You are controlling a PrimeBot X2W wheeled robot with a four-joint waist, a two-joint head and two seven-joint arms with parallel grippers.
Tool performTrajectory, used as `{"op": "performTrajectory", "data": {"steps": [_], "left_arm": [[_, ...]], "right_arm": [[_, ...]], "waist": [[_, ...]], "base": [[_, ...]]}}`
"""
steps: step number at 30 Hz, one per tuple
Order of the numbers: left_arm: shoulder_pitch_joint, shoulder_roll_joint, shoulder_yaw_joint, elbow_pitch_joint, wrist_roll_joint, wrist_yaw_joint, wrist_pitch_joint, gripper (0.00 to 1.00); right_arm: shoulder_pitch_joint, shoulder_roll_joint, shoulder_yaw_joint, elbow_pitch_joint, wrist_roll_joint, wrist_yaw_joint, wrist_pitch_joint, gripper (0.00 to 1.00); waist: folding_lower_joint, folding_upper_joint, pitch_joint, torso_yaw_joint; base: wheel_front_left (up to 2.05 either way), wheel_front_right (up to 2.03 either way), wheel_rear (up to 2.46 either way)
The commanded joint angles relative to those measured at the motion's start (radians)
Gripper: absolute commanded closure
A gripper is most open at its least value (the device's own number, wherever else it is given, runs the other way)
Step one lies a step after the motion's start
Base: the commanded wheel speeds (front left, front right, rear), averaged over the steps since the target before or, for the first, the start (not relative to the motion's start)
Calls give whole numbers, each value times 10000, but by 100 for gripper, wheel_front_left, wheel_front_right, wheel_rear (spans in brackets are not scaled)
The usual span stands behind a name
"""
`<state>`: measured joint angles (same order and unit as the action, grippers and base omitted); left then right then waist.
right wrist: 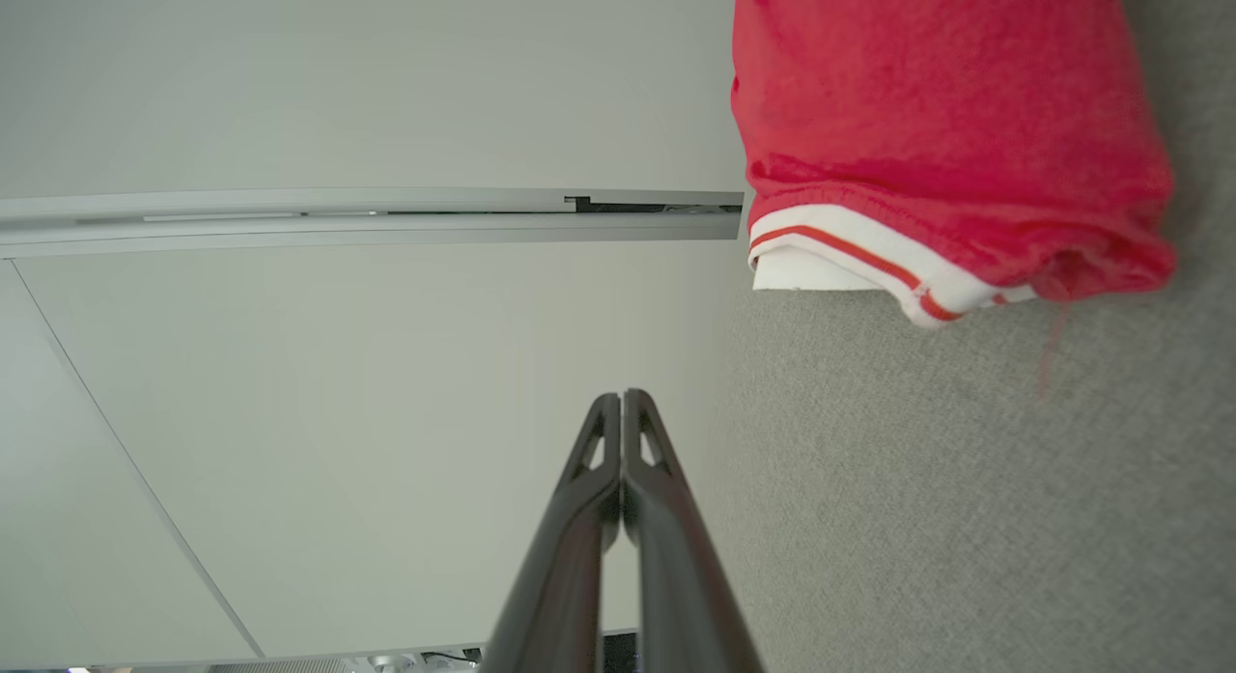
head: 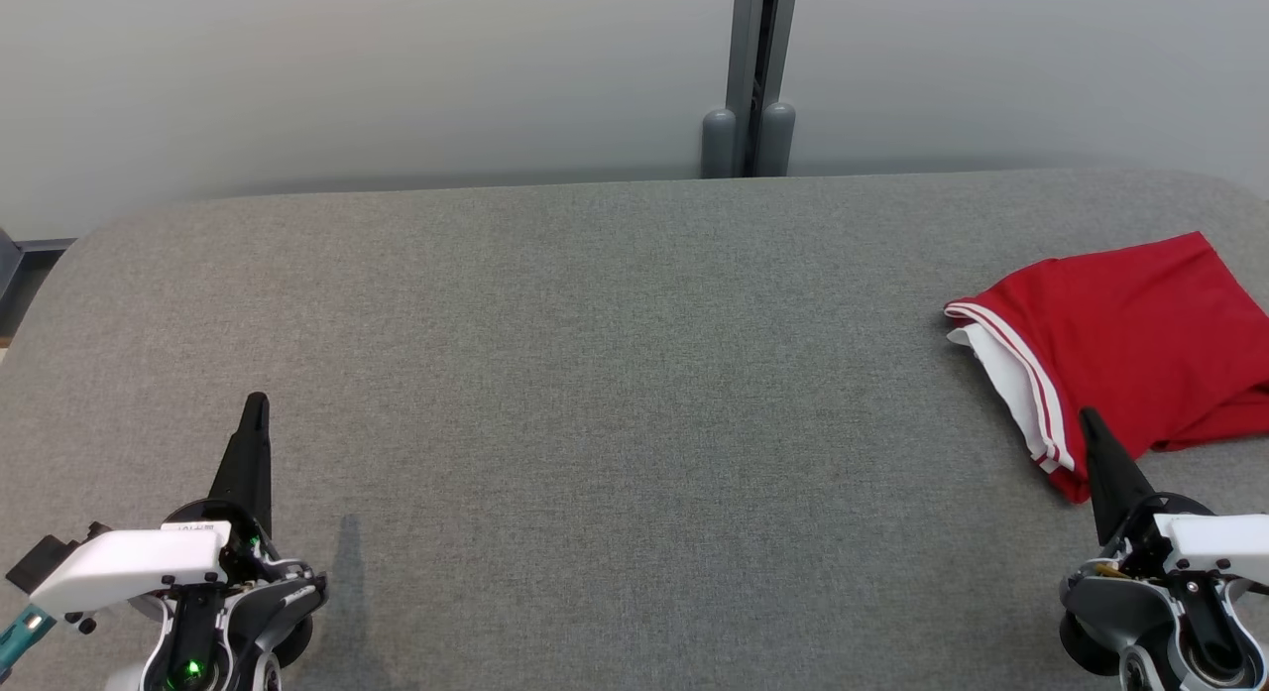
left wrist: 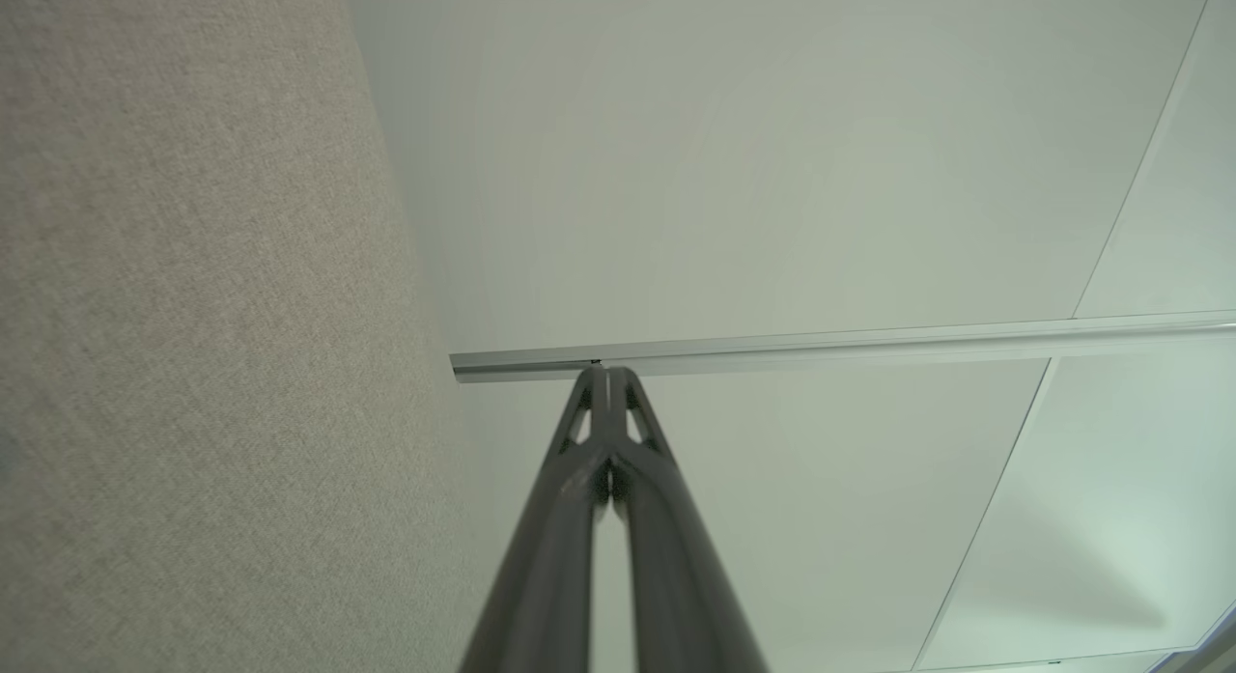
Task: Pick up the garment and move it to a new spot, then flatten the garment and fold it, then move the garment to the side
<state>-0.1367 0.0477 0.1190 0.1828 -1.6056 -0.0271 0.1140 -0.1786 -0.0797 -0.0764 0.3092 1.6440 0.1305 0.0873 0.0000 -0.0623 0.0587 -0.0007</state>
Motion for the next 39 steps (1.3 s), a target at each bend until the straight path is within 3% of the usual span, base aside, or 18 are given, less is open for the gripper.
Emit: {"op": "performTrajectory", "data": {"steps": [1, 39], "left_arm": [[-150, 49, 44, -24, -37, -89, 25, 100], [-150, 49, 43, -27, -38, -68, 24, 100]], "right_arm": [[-31, -101, 17, 2, 43, 4, -48, 100], [13, -331, 349, -37, 339, 4, -288, 100]], "waist": [[0, 0, 0, 0], [0, 0, 1, 1]], "base": [[0, 0, 0], [0, 0, 0]]}}
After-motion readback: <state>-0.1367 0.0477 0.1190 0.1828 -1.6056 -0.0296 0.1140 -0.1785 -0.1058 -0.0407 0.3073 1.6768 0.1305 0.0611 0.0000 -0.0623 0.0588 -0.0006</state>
